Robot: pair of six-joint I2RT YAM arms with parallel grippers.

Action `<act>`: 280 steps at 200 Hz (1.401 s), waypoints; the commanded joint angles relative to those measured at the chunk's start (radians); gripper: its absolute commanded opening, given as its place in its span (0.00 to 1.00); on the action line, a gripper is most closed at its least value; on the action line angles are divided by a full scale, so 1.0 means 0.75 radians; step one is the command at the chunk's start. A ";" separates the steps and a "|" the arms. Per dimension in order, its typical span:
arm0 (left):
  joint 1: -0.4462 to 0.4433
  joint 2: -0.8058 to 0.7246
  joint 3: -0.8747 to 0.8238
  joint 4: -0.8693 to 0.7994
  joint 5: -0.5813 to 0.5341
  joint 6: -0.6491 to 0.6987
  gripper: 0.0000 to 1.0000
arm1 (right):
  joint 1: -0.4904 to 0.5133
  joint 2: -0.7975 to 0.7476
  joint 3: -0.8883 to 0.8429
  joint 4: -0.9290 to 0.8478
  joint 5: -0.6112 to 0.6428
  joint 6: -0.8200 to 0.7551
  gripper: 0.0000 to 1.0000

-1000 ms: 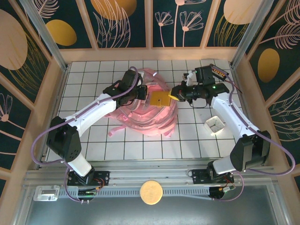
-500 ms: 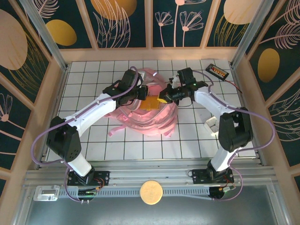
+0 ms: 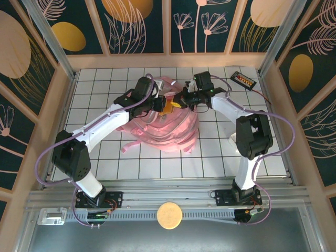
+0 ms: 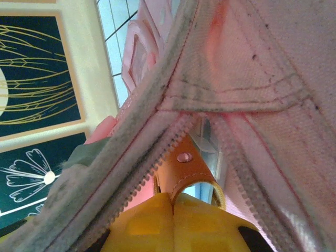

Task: Pack the student bag

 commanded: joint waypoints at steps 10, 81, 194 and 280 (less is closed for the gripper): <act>-0.007 -0.048 0.068 0.095 0.031 0.017 0.00 | -0.016 -0.005 0.033 0.160 0.008 0.048 0.14; -0.007 0.021 0.127 0.098 0.028 0.006 0.00 | -0.149 -0.257 -0.133 0.083 0.006 -0.017 0.56; -0.006 -0.086 0.102 0.037 0.004 -0.113 0.99 | -0.215 -0.504 -0.332 -0.304 0.074 -0.264 0.65; 0.394 -0.426 -0.613 0.381 0.369 -0.831 0.88 | 0.002 -0.471 -0.270 -0.416 0.282 -0.333 0.65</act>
